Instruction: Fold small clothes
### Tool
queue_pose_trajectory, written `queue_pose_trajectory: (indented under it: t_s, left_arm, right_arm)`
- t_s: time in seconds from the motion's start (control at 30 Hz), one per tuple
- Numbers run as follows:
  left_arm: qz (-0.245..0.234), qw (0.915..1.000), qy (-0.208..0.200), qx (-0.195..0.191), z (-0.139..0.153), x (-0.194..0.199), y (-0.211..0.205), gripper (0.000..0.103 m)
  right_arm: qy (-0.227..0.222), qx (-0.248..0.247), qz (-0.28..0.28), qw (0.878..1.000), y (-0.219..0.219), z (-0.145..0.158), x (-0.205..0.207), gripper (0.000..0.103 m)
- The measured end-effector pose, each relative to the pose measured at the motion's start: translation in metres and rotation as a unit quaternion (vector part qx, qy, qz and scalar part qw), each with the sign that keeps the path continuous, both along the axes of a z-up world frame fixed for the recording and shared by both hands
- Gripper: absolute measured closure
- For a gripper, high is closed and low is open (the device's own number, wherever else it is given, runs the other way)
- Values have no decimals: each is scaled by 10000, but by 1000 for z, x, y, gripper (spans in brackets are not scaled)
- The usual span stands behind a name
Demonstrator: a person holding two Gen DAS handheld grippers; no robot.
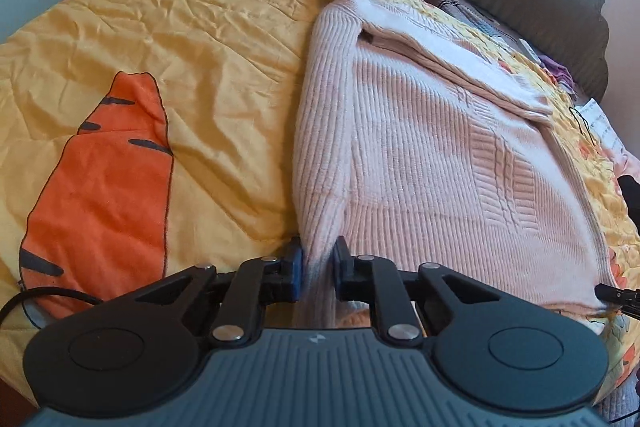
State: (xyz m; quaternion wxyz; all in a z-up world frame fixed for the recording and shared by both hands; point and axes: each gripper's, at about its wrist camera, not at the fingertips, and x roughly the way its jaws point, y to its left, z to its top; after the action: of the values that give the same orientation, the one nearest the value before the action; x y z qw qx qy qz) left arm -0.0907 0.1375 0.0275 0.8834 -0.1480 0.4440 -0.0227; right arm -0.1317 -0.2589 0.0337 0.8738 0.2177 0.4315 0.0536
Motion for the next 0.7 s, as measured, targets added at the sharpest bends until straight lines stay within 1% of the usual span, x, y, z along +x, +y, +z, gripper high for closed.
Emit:
queue_pose_trajectory:
  t_s: [0.03, 0.07, 0.1, 0.13, 0.17, 0.2, 0.23, 0.27, 0.37, 0.47, 0.5, 0.53, 0.57, 0.6, 0.67, 0.7]
  left_arm:
    - [-56, 9999, 9, 106, 1, 0, -3, 87]
    - [-135, 9996, 8, 238, 2, 1, -6, 87]
    - [-182, 9994, 22, 301, 4, 2, -8, 87]
    - [-206, 9992, 40, 348, 4, 3, -9, 87]
    - [-212, 9991, 50, 354, 4, 4, -9, 87]
    - [-194, 9993, 58, 329, 3, 4, -9, 87]
    - [-157, 9994, 63, 287, 2, 4, -7, 87]
    - [-132, 9995, 56, 272, 2, 3, -7, 87]
    - [-118, 9994, 41, 309, 1, 2, -9, 87]
    - [-83, 9996, 50, 280, 1, 2, -9, 86]
    - [-89, 9995, 36, 299, 1, 3, -9, 86]
    - [-82, 9994, 17, 321, 2, 2, -10, 86]
    - [-64, 9994, -25, 330, 3, 1, -10, 88]
    - [-45, 9993, -103, 345, 6, -2, -10, 90]
    - [-14, 9984, -421, 369, 21, -10, -8, 91]
    - [-32, 9982, -486, 354, 25, -12, -7, 91]
  right_arm:
    - [-28, 21, -59, 10000, 4, -4, -1, 91]
    - [-84, 108, -102, 9999, 5, -5, -2, 88]
    - [-150, 288, -118, 9994, 6, -6, -4, 85]
    - [-164, 423, -155, 9989, 4, -6, -4, 76]
    - [-158, 500, -206, 9984, 2, -7, -3, 63]
    - [-202, 587, -251, 9978, -1, -5, -2, 57]
    - [-271, 638, -322, 9971, -4, -4, -2, 48]
    - [-342, 673, -408, 9963, -7, -2, -1, 48]
    - [-339, 779, -436, 9954, -13, -2, 9, 48]
    - [-235, 628, -351, 9971, -8, -8, 20, 48]
    - [-258, 563, -306, 9976, -4, -10, 21, 49]
    - [-327, 420, -264, 9982, 0, -10, 22, 62]
    - [-320, 217, -177, 9991, 6, -11, 24, 84]
    - [-264, 158, -82, 9995, 9, -13, 26, 90]
    - [-306, 87, -71, 9995, 11, -11, 24, 91]
    - [-349, 49, -72, 9994, 11, -6, 21, 91]
